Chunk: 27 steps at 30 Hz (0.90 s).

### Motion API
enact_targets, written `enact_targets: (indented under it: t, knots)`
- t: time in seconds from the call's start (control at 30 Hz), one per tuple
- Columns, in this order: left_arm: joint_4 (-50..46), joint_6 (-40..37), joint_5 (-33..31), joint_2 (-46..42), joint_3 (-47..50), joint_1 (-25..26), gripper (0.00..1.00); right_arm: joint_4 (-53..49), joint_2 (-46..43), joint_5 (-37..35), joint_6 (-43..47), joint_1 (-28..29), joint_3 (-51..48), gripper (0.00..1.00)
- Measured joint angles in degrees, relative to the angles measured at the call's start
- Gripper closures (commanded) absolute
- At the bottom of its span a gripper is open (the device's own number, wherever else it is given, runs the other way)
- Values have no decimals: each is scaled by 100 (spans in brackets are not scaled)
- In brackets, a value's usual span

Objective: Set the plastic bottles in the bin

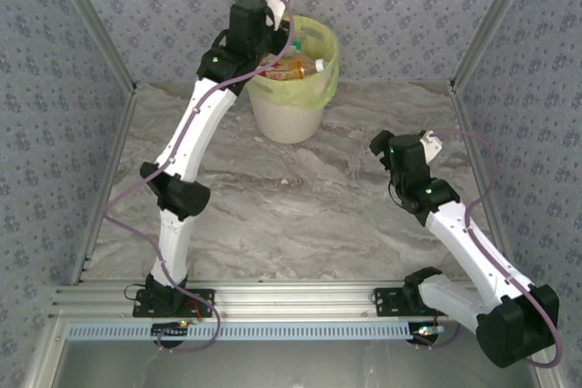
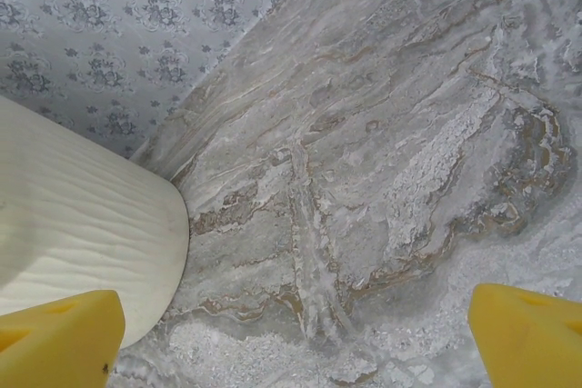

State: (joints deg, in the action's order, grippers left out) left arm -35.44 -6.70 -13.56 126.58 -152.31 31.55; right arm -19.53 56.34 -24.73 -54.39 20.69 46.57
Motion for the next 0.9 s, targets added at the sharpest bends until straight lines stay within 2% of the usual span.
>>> enact_targets:
  t: [0.13, 0.27, 0.37, 0.43, 0.47, 0.53, 0.63, 0.9]
  knots:
    - [278, -177, 4, 256, 0, -138, 100, -105, -125, -24, 2, 0, 0, 1]
    - [815, -433, 2, 549, 0, -295, 86, -229, -232, -68, 0, 0, 0, 1]
    - [1051, -555, 70, 754, 0, -376, 61, -284, -275, -101, 0, 2, 0, 1]
    - [1147, -612, 177, 855, 0, -407, 31, -306, -297, -105, 0, 2, 0, 0]
    - [1165, -671, 229, 890, 0, -415, 19, -315, -304, -105, 2, 2, 0, 0]
    - [1163, -675, 330, 922, -11, -420, 8, -326, -310, -105, 2, 2, 0, 0]
    - [1062, -577, 481, 931, -203, -420, 1, -328, -310, -107, 4, 2, 0, 0]
    - [474, -125, 811, 516, -503, -544, 0, -323, -306, -195, 195, -4, 0, 0]
